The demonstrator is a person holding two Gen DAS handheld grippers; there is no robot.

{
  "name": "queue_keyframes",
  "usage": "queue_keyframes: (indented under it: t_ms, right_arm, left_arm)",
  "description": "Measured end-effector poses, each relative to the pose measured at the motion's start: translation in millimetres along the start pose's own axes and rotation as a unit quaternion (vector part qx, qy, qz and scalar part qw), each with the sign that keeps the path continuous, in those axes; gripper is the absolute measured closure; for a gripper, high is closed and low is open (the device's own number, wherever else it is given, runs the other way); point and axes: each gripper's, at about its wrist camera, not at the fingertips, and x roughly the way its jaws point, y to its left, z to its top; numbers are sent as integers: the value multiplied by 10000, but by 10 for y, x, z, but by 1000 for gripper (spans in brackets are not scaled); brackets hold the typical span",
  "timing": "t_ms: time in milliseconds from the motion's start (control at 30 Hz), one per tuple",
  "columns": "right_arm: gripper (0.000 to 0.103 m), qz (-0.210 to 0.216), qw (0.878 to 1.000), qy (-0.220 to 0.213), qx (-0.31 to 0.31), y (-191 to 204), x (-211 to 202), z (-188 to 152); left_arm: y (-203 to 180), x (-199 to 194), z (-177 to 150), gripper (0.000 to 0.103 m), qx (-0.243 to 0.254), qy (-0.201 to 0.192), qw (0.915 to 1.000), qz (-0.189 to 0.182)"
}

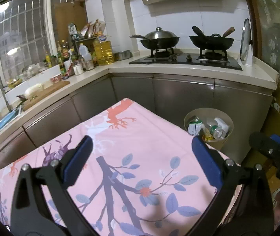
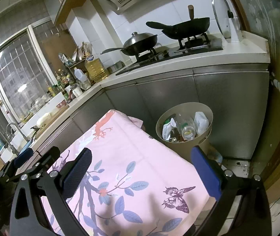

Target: Collect trash

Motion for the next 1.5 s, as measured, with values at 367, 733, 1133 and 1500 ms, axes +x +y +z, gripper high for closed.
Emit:
queue_keyframes:
  t_ms: [367, 733, 1133, 1500]
  right_arm:
    - [6, 8, 10000, -9, 0, 6, 1, 0]
    - [6, 8, 10000, 63, 11, 57, -2, 2]
    - [6, 17, 9999, 115, 14, 49, 48, -41]
    - [6, 16, 9999, 148, 28, 60, 65, -70]
  left_arm:
    - [35, -53, -24, 6, -93, 66, 9999, -31]
    - [97, 12, -44, 6, -122, 224, 9997, -69]
    - [99, 55, -82, 6, -100, 263, 9996, -16]
    - [104, 80, -87, 6, -119, 313, 9994, -13]
